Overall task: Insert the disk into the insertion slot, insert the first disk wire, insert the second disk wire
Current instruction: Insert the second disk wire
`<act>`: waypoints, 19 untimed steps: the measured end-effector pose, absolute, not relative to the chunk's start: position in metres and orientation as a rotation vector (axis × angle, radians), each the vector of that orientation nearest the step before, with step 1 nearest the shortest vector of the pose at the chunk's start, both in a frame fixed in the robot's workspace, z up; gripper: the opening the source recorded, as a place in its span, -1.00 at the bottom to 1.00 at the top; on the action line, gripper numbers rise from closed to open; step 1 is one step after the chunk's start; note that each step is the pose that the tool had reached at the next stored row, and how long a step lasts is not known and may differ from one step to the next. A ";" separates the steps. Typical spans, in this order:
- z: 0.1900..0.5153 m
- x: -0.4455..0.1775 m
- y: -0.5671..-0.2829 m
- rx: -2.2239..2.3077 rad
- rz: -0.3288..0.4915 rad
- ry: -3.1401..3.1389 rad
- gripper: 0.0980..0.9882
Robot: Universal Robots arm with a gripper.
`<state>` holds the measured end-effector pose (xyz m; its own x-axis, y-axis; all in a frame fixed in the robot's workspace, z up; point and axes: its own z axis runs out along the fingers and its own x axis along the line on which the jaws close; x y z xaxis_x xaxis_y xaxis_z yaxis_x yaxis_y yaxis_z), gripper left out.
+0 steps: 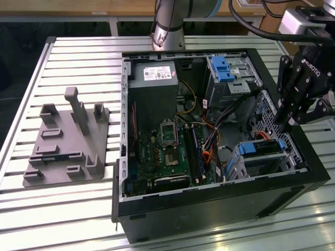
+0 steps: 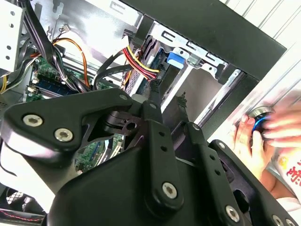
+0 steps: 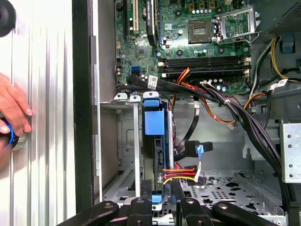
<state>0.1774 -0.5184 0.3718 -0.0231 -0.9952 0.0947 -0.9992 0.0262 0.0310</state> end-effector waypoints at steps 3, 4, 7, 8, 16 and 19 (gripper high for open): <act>0.372 0.177 -0.518 2.131 0.068 -2.184 -0.55; 0.372 0.177 -0.518 2.130 0.068 -2.184 -0.55; 0.372 0.177 -0.518 2.130 0.068 -2.184 -0.55; 0.373 0.177 -0.517 2.130 0.069 -2.183 -0.55; 0.387 0.177 -0.499 2.118 0.092 -2.172 -0.55; 0.387 0.174 -0.492 2.103 0.122 -2.158 -0.55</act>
<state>0.1740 -0.4922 0.3869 -0.0231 -0.9890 0.1460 -0.9992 0.0277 0.0296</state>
